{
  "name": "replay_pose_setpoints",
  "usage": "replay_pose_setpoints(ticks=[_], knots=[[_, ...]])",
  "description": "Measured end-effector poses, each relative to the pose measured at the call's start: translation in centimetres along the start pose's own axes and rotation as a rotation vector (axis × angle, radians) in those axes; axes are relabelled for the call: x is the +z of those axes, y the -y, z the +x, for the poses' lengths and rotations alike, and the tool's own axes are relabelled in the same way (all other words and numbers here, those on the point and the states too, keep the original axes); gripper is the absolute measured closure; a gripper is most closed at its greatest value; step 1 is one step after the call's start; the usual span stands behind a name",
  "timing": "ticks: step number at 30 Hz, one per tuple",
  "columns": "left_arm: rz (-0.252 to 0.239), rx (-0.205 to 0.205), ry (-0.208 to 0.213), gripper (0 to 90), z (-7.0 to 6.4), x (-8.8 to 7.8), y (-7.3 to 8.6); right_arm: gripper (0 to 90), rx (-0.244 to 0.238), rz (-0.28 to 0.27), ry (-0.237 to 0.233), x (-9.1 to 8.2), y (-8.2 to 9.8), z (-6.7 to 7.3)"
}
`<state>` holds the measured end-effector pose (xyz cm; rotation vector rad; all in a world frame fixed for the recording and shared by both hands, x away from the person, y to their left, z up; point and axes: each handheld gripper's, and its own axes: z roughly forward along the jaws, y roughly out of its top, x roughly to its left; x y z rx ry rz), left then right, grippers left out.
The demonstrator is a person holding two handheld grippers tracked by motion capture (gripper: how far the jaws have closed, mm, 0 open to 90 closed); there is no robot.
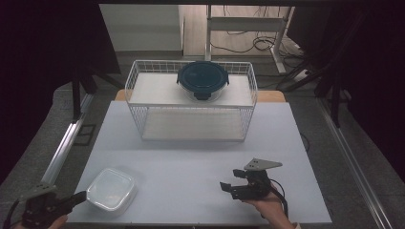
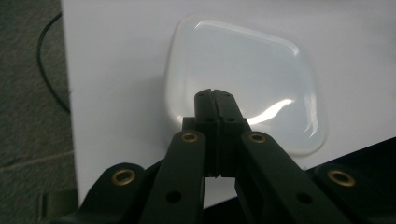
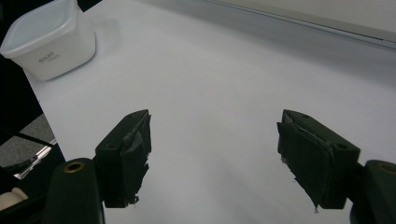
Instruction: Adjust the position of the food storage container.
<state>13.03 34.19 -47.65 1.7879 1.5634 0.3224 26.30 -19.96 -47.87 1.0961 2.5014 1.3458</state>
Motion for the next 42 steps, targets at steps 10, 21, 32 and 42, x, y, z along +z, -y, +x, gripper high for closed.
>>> replay_pose_setpoints(ticks=[10,21,32,42], knots=[[0.062,-0.044,-0.053,90.0,1.1,1.4,1.5,25.7,-0.017,0.008,0.013,0.2,0.0,0.2],[0.106,-0.013,-0.019,90.0,0.2,3.3,0.9,25.7,-0.012,0.01,0.02,0.4,0.1,0.1],[0.131,0.025,0.038,90.0,-0.8,5.8,-1.3,25.7,-0.008,0.01,0.025,0.4,0.1,0.1],[0.146,0.065,0.085,90.0,-2.1,8.1,-3.9,25.5,-0.002,0.006,0.041,0.2,0.1,-0.1]])
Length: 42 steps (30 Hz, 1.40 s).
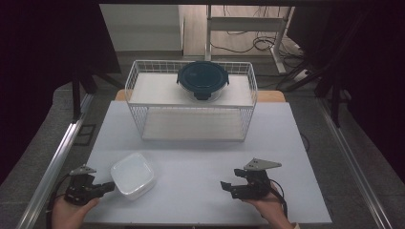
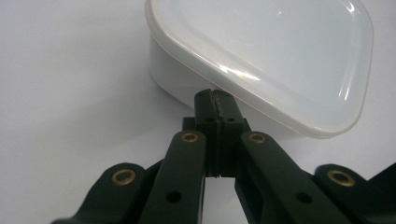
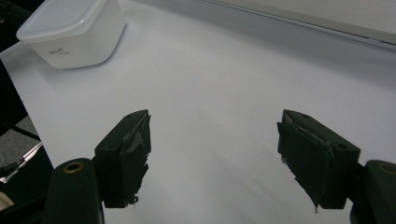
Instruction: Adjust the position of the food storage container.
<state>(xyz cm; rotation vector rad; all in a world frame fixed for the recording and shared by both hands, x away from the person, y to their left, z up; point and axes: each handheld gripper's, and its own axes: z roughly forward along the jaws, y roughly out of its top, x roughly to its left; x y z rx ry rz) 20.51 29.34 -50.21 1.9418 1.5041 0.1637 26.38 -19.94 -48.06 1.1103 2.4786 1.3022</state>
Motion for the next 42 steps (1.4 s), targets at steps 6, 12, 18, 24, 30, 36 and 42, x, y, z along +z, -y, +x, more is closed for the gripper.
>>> replay_pose_setpoints(ticks=[6,12,18,24,30,36,42], knots=[[0.004,0.016,0.011,90.0,-0.8,0.9,-1.3,25.5,0.001,-0.004,0.004,-0.1,0.0,-0.1],[0.016,0.028,0.034,90.0,-1.3,1.8,-2.1,25.4,-0.001,-0.006,0.008,-0.1,0.0,-0.1],[0.024,0.042,0.045,90.0,-1.7,2.6,-3.0,25.4,-0.001,-0.009,0.006,-0.1,0.0,0.0],[0.033,0.06,0.063,90.0,-2.3,3.6,-3.8,25.4,-0.002,-0.008,0.009,-0.2,0.0,-0.1],[0.034,0.073,0.063,90.0,-2.6,4.4,-4.9,25.4,-0.004,-0.008,0.009,-0.2,0.0,-0.1],[0.034,0.064,0.055,90.0,-2.1,5.0,-5.8,25.4,-0.004,-0.006,0.013,-0.2,0.0,-0.2],[0.025,0.051,0.022,90.0,-1.1,5.6,-7.2,25.4,-0.002,-0.002,0.014,-0.1,0.1,-0.2]])
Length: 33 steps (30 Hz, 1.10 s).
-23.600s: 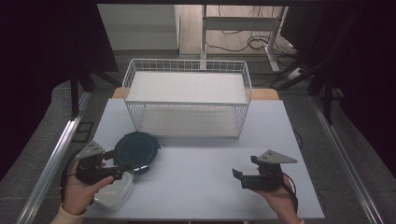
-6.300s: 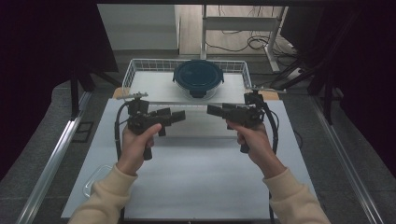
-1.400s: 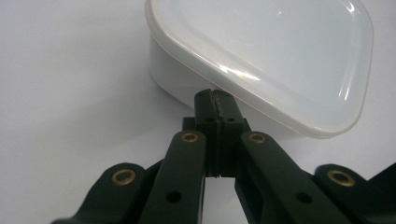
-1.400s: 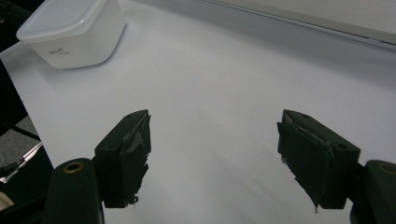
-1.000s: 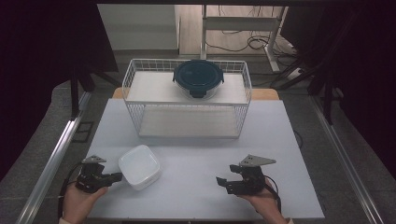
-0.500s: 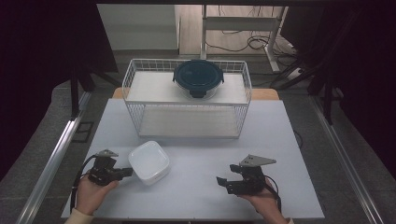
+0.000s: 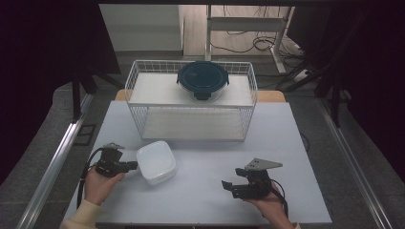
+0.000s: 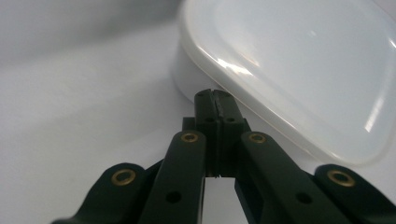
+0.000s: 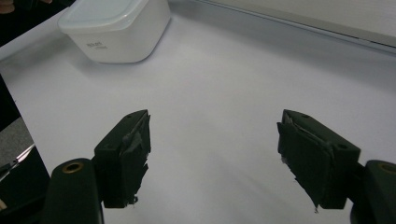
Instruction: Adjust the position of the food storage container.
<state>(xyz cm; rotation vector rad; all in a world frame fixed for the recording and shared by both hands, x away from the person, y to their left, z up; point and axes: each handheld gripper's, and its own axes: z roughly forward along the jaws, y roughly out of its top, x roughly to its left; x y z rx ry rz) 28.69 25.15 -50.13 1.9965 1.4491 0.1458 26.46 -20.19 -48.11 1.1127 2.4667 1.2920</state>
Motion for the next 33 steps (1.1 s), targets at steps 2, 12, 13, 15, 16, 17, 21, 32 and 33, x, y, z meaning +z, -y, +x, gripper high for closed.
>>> replay_pose_setpoints(ticks=[2,12,13,15,16,17,21,32,33], knots=[[-0.009,-0.006,-0.018,90.0,0.4,0.1,-0.4,25.3,0.001,0.002,0.002,0.0,0.0,0.0],[-0.015,-0.023,0.022,90.0,0.5,1.7,-1.9,25.4,0.005,0.004,0.003,0.0,0.1,-0.2],[-0.012,-0.014,0.026,90.0,0.4,1.9,-2.1,25.3,0.001,0.006,0.007,0.0,0.1,-0.2],[-0.008,-0.004,0.031,90.0,0.0,2.3,-2.5,25.3,0.003,0.005,0.002,0.1,0.1,-0.2],[-0.006,0.005,0.04,90.0,-0.3,2.7,-2.7,25.3,0.004,0.006,0.002,0.1,0.1,-0.2],[-0.007,0.003,0.049,90.0,-0.5,2.8,-2.8,25.3,0.004,0.005,0.002,0.1,0.1,-0.3],[0.005,0.029,0.076,90.0,-1.6,3.9,-3.5,25.4,0.008,0.0,0.001,0.0,0.1,-0.3],[0.044,0.096,0.148,90.0,-5.0,5.3,-3.7,25.3,0.003,-0.004,0.001,-0.1,0.1,-0.4],[0.05,0.102,0.15,90.0,-5.1,5.3,-3.6,25.3,0.002,-0.004,0.001,-0.1,0.1,-0.3]])
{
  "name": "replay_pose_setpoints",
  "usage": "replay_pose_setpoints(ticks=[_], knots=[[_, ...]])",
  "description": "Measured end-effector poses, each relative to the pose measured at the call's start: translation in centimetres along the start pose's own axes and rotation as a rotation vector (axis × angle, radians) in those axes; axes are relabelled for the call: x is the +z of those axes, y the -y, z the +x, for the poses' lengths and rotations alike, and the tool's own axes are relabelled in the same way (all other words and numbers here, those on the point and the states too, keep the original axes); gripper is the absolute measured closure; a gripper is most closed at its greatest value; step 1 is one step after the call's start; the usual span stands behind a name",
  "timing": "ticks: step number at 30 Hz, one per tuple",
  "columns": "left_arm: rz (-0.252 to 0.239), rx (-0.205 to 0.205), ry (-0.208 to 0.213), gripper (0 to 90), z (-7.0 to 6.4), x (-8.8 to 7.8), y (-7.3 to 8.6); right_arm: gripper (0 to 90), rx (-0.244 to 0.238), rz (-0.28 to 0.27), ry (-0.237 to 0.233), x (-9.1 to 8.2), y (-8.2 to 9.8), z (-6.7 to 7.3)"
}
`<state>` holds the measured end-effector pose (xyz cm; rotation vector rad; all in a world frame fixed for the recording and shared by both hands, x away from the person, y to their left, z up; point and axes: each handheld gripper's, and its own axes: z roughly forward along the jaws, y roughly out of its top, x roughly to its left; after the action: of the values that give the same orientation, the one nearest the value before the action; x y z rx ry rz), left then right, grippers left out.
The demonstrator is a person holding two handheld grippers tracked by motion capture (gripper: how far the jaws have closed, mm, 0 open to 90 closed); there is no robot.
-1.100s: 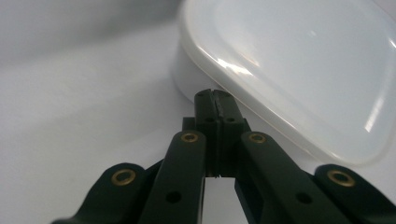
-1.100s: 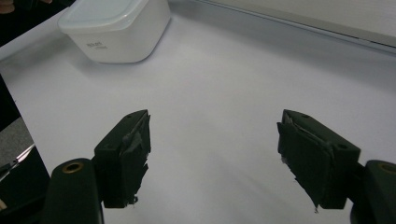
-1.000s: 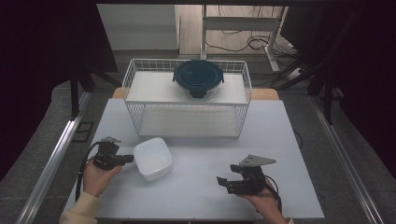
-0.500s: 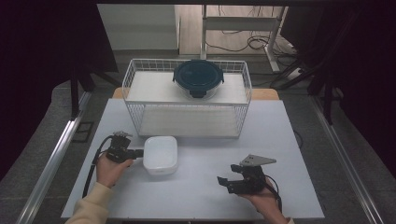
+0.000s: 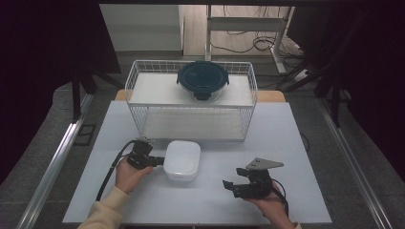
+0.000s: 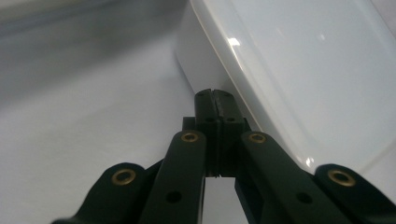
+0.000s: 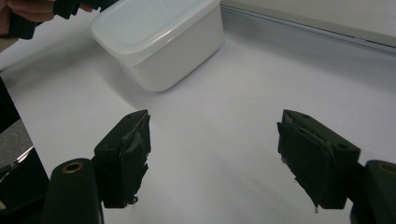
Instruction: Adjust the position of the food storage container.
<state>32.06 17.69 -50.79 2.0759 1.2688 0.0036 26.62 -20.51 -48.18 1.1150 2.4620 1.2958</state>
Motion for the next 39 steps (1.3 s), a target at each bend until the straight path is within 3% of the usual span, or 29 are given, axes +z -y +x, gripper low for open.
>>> replay_pose_setpoints(ticks=[5,9,14,20,25,30,34,35,37,39], knots=[[0.012,0.0,0.026,90.0,-0.7,0.0,0.8,25.3,0.0,-0.001,0.0,0.0,0.0,0.0],[0.011,0.015,0.029,90.0,-1.0,0.0,0.9,25.3,-0.001,-0.001,0.002,0.0,0.0,0.0],[-0.004,-0.003,0.027,90.0,-0.9,0.2,0.7,25.3,-0.003,-0.001,0.004,0.0,0.0,0.0],[0.011,0.013,0.023,90.0,-1.0,0.3,0.6,25.3,-0.008,-0.001,0.004,0.0,0.0,0.0],[-0.013,0.02,0.03,90.0,-1.4,-0.3,0.7,25.4,-0.009,-0.005,0.008,-0.1,-0.1,-0.1],[-0.034,0.038,-0.028,90.0,-1.0,-1.5,1.1,25.4,-0.026,-0.009,0.009,-0.1,-0.4,0.2],[-0.093,0.042,-0.043,90.0,-1.0,-3.5,1.5,25.3,-0.029,-0.013,0.01,0.1,-0.6,0.3],[-0.123,0.028,-0.039,90.0,-1.1,-4.1,1.7,25.3,-0.025,-0.015,0.013,0.2,-0.7,0.1],[-0.16,0.011,-0.039,81.5,-1.2,-4.8,2.1,25.3,-0.009,-0.013,0.023,0.4,-1.1,-0.1],[-0.199,-0.01,-0.037,60.3,-1.2,-5.3,2.5,25.3,0.007,-0.019,0.032,0.6,-1.5,-0.3]])
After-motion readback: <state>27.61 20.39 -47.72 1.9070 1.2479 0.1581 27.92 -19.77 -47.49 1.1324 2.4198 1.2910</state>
